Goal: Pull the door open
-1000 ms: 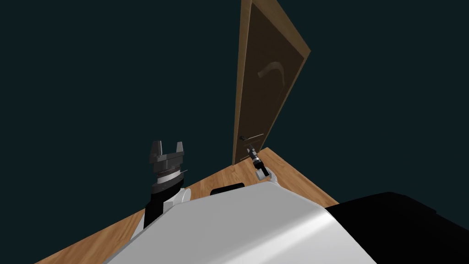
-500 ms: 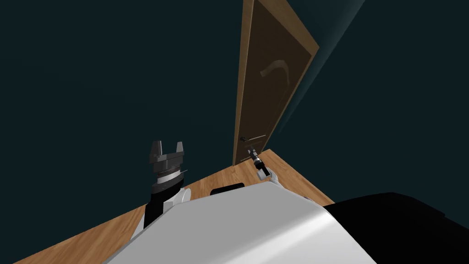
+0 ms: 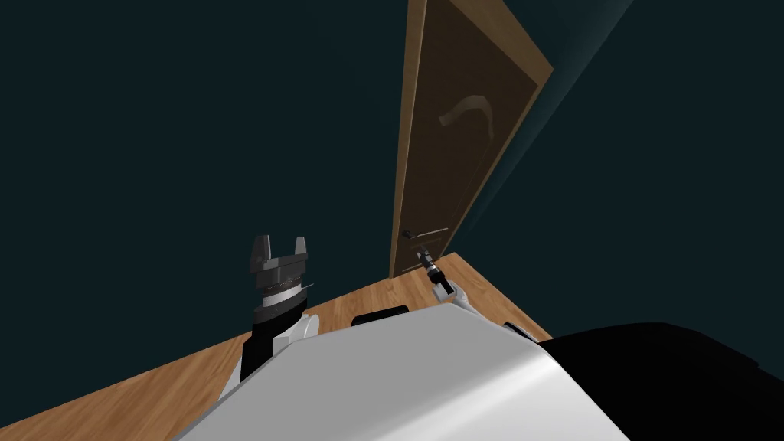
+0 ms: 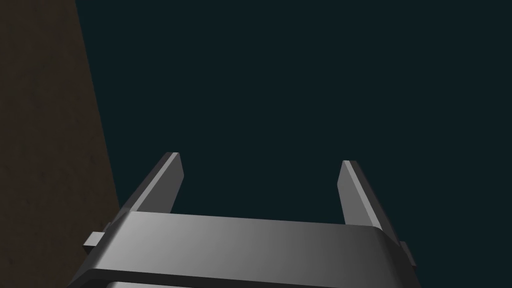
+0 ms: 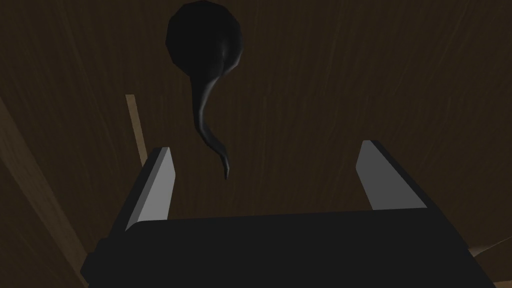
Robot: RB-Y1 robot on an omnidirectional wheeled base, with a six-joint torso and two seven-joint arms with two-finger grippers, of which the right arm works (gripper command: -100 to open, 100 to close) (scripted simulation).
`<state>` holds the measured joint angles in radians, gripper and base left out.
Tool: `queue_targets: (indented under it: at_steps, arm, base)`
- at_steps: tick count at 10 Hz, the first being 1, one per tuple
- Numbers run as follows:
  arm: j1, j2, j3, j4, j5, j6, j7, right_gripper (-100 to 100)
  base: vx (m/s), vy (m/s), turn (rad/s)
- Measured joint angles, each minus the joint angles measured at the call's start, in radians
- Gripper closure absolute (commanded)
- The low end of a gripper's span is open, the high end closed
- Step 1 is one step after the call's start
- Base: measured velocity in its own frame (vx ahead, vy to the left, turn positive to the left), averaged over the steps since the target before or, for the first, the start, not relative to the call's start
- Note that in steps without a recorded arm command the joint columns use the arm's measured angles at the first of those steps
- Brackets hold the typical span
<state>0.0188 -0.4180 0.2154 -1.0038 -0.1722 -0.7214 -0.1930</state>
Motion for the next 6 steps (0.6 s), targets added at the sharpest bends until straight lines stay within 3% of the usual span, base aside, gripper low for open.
queue_targets:
  at_steps: [4,6]
  arm:
    - [-0.034,-0.031,0.018,0.101,-0.014,-0.025,-0.019,-100]
    - [-0.041,-0.043,0.022,0.125,-0.019,-0.03,-0.025,-100]
  base:
    - [0.027,-0.071,0.108]
    - [0.011,-0.033,0.028]
